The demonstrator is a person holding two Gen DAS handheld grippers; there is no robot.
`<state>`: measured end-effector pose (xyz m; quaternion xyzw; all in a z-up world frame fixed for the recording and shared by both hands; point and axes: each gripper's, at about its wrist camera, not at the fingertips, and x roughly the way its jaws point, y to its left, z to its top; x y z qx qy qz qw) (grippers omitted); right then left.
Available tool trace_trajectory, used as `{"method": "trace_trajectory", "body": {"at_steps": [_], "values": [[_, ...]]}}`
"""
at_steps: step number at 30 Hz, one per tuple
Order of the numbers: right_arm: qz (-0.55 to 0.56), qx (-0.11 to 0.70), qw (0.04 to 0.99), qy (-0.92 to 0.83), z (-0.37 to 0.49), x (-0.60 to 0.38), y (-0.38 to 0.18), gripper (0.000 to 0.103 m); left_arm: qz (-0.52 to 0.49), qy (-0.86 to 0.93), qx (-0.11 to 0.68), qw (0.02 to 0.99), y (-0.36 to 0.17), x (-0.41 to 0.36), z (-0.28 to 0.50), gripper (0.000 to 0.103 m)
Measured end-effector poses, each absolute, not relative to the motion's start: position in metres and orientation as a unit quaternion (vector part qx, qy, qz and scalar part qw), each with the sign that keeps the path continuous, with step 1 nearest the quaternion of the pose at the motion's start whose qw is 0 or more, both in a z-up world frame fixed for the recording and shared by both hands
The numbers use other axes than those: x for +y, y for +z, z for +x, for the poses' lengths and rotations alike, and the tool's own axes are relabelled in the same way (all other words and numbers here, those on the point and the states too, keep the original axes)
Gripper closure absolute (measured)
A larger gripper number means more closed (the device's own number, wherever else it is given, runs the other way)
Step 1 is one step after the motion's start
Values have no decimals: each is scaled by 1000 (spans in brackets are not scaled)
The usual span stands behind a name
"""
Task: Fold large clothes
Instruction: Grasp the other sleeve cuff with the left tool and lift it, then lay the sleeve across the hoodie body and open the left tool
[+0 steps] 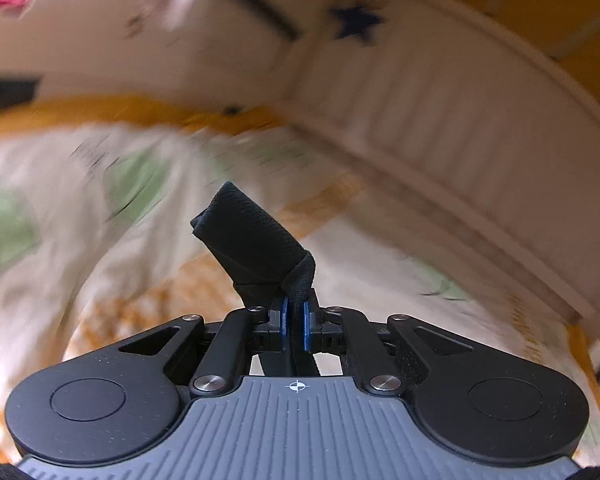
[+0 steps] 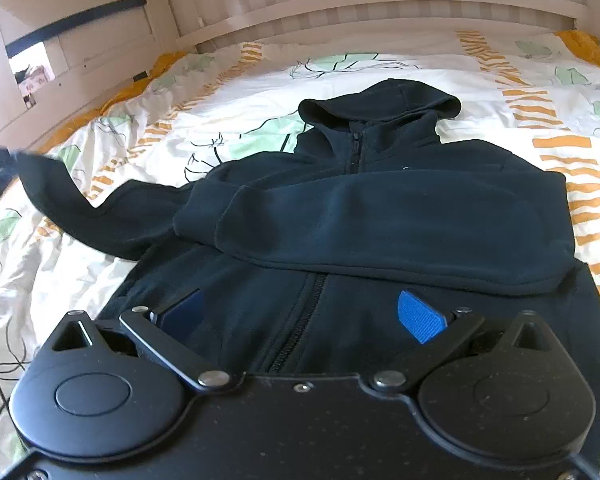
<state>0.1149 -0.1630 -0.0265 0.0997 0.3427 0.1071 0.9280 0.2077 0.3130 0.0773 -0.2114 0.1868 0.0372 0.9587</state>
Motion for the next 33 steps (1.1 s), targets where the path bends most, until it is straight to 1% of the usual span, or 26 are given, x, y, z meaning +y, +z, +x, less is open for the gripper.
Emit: {"method": "trace_trajectory", "body": {"at_steps": [3, 7, 12, 15, 19, 24, 26, 28, 30, 31, 33], "values": [[106, 340, 928, 108, 110, -166, -25, 1, -176, -14, 172, 969, 110, 274, 208, 96], [113, 334, 929, 108, 102, -175, -22, 1, -153, -90, 157, 972, 136, 207, 215, 96], [129, 323, 933, 96, 89, -197, -19, 1, -134, -175, 164, 961, 141, 111, 230, 96], [139, 318, 934, 84, 83, -213, -19, 1, -124, -219, 180, 951, 126, 54, 238, 96], [155, 315, 934, 69, 77, -232, -23, 1, -119, -263, 219, 932, 83, -17, 255, 96], [175, 317, 931, 52, 73, -255, -31, 1, -93, -274, 276, 917, 21, -72, 269, 94], [184, 319, 929, 46, 71, -263, -34, 1, -81, -267, 301, 912, -7, -88, 274, 92], [190, 320, 927, 41, 70, -268, -37, 1, -80, -265, 328, 903, -26, -89, 282, 85], [193, 322, 926, 37, 69, -272, -39, 1, -84, -264, 356, 892, -42, -89, 282, 70], [194, 323, 926, 35, 69, -274, -40, 1, -80, -261, 366, 890, -45, -86, 279, 67], [196, 324, 925, 32, 69, -276, -41, 1, -69, -264, 375, 886, -49, -85, 274, 51]]}}
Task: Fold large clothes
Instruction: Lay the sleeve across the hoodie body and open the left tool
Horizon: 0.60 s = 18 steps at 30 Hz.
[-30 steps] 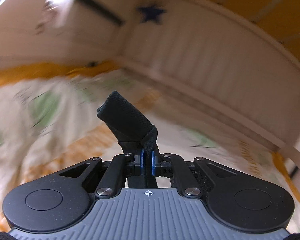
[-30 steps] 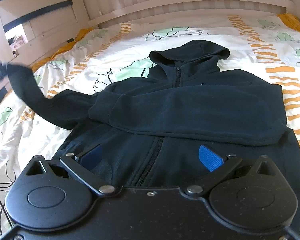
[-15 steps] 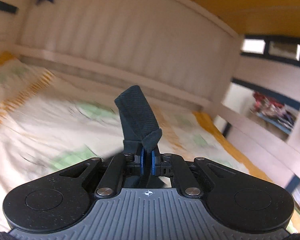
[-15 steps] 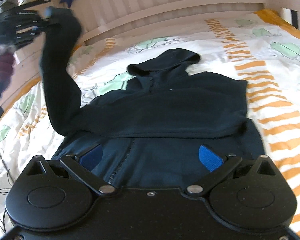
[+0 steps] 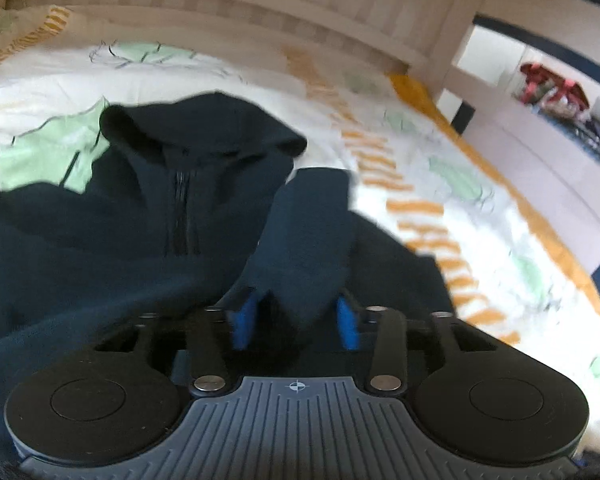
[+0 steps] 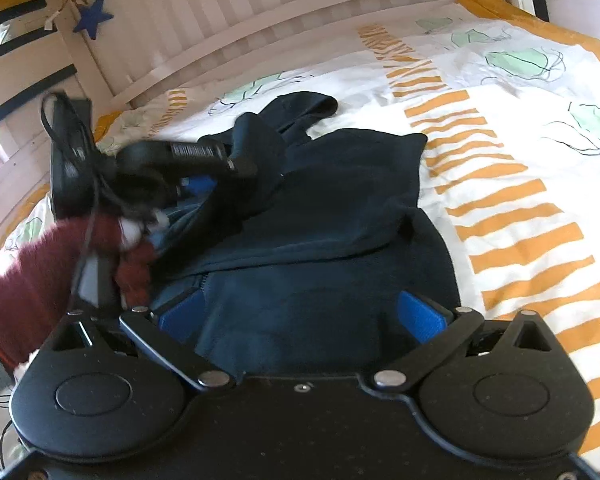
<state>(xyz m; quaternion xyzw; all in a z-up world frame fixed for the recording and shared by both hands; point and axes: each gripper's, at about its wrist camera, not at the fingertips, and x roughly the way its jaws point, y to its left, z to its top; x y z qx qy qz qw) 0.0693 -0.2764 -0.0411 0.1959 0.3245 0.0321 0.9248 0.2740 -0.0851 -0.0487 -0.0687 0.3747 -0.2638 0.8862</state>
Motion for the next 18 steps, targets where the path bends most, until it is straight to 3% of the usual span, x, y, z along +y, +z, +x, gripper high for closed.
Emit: {"method": "trace_trajectory", "body": {"at_steps": [3, 4, 9, 18], "values": [[195, 326, 924, 31, 70, -277, -42, 1, -62, -286, 387, 874, -50, -78, 261, 28], [193, 327, 925, 31, 70, -277, -42, 1, -62, -292, 388, 872, -49, -75, 256, 26], [186, 326, 926, 29, 75, -274, -39, 1, -45, -312, 379, 870, -43, -58, 237, 20], [170, 320, 932, 32, 93, -277, -29, 1, -39, -256, 321, 911, -33, -2, 231, 19]]}}
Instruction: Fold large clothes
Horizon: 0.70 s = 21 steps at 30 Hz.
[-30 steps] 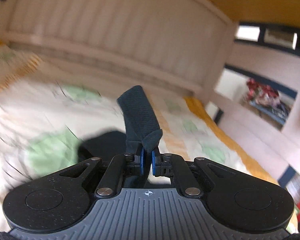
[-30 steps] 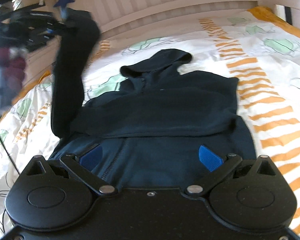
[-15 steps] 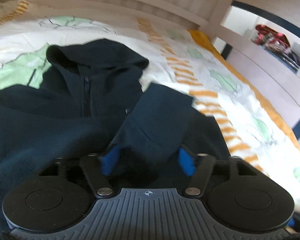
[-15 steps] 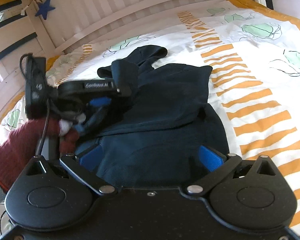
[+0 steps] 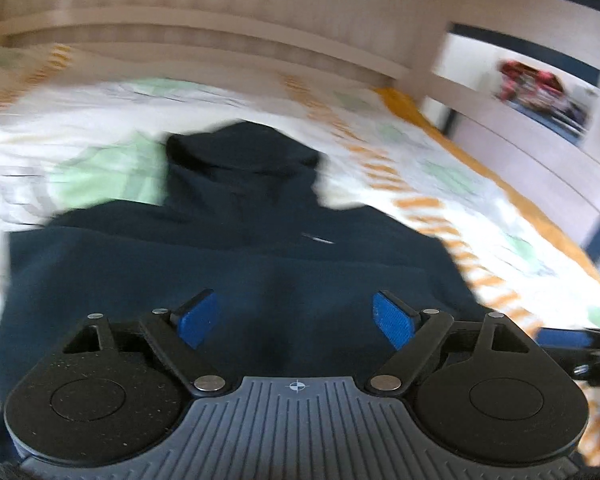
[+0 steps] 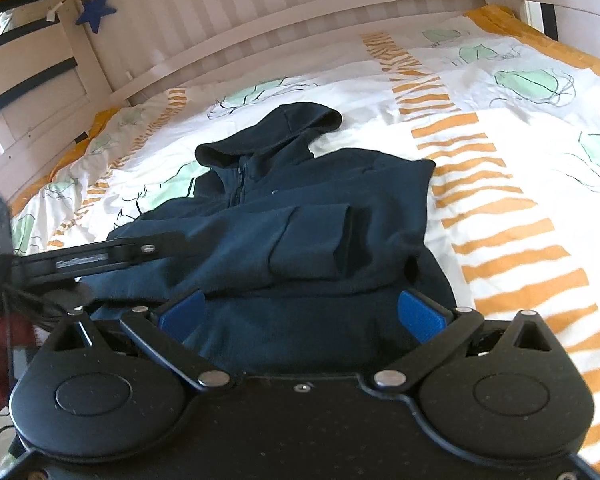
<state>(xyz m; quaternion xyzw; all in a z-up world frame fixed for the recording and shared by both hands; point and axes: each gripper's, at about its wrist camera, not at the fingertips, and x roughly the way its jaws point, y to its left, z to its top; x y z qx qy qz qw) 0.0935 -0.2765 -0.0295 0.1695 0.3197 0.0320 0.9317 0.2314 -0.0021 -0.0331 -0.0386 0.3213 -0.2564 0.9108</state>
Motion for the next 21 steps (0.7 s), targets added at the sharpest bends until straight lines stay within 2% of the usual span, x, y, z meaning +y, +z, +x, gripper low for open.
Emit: {"method": "trace_trajectory", "body": {"at_steps": [10, 21], "values": [[168, 309, 935, 54, 141, -275, -31, 1, -91, -110, 374, 916, -83, 82, 276, 19], [188, 330, 923, 58, 186, -281, -61, 1, -96, -116, 350, 925, -87, 84, 272, 19]]}}
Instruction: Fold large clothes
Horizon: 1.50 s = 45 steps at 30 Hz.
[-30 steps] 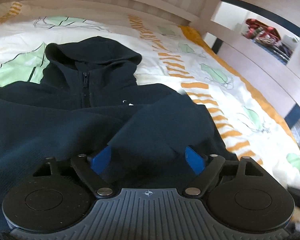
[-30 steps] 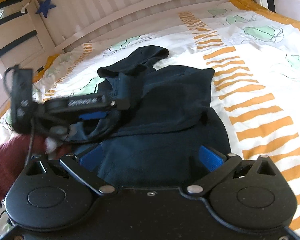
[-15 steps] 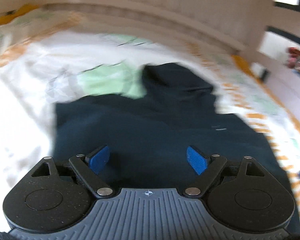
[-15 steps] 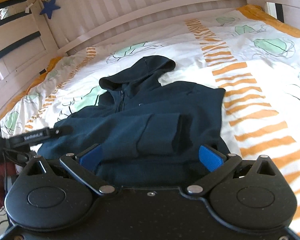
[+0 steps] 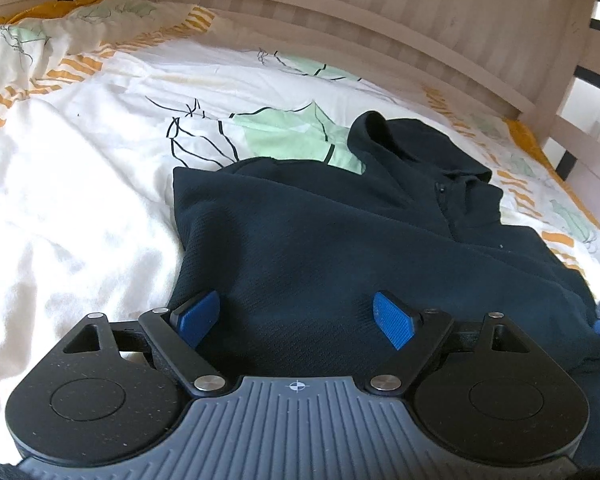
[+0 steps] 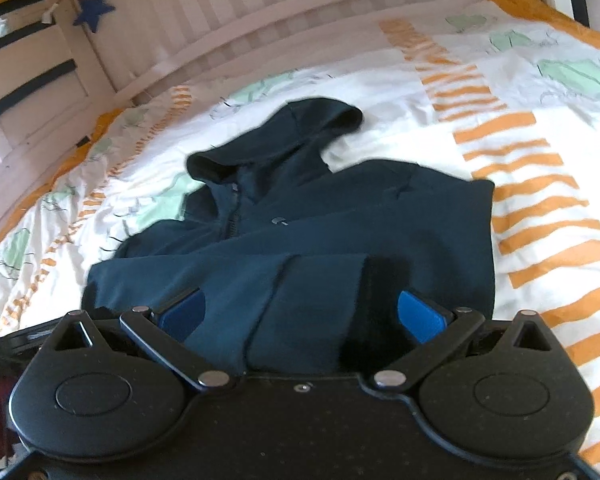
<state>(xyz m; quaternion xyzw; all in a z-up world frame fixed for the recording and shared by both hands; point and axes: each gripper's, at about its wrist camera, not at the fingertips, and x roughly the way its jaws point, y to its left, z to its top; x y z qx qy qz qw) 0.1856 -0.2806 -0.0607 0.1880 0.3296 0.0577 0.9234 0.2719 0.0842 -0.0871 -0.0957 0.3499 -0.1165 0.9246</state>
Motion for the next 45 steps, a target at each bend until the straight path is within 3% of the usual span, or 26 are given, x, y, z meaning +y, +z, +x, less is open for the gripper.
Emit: {"method": "trace_trajectory", "body": {"at_steps": [4, 8, 10, 11, 12, 15, 20, 25, 28, 29, 32, 35, 43, 45], "values": [[207, 339, 916, 58, 193, -283, -70, 3, -93, -113, 335, 931, -82, 86, 262, 19], [191, 346, 917, 60, 200, -276, -73, 28, -89, -106, 323, 936, -74, 91, 254, 18], [180, 353, 916, 57, 204, -270, -72, 46, -82, -102, 316, 940, -69, 93, 250, 18], [176, 356, 916, 56, 205, -268, -70, 68, -80, -101, 313, 941, -66, 94, 249, 18], [170, 354, 918, 59, 205, -264, -67, 78, -76, -100, 310, 942, -62, 94, 249, 18], [129, 318, 935, 93, 198, -247, -38, 82, -60, -97, 300, 947, -50, 90, 250, 18], [118, 259, 955, 84, 183, -257, 3, 82, -22, -98, 297, 950, -39, 71, 258, 18], [114, 310, 944, 25, 198, -279, -25, 78, 9, -65, 321, 945, -57, 62, 271, 18], [95, 344, 934, 4, 202, -282, -50, 66, 19, -33, 345, 938, -73, 69, 277, 18], [87, 349, 933, -4, 201, -280, -56, 57, 15, -25, 351, 936, -79, 74, 278, 17], [71, 348, 935, -16, 196, -279, -69, 52, -39, -17, 359, 933, -90, 100, 280, 7], [40, 341, 939, -30, 189, -278, -73, 37, -53, -13, 363, 930, -89, 109, 280, 7], [45, 323, 944, -41, 175, -285, -57, 24, -59, -39, 345, 936, -61, 103, 259, 8], [59, 317, 946, -34, 167, -287, -51, 17, -52, -51, 343, 937, -53, 98, 250, 7]]}}
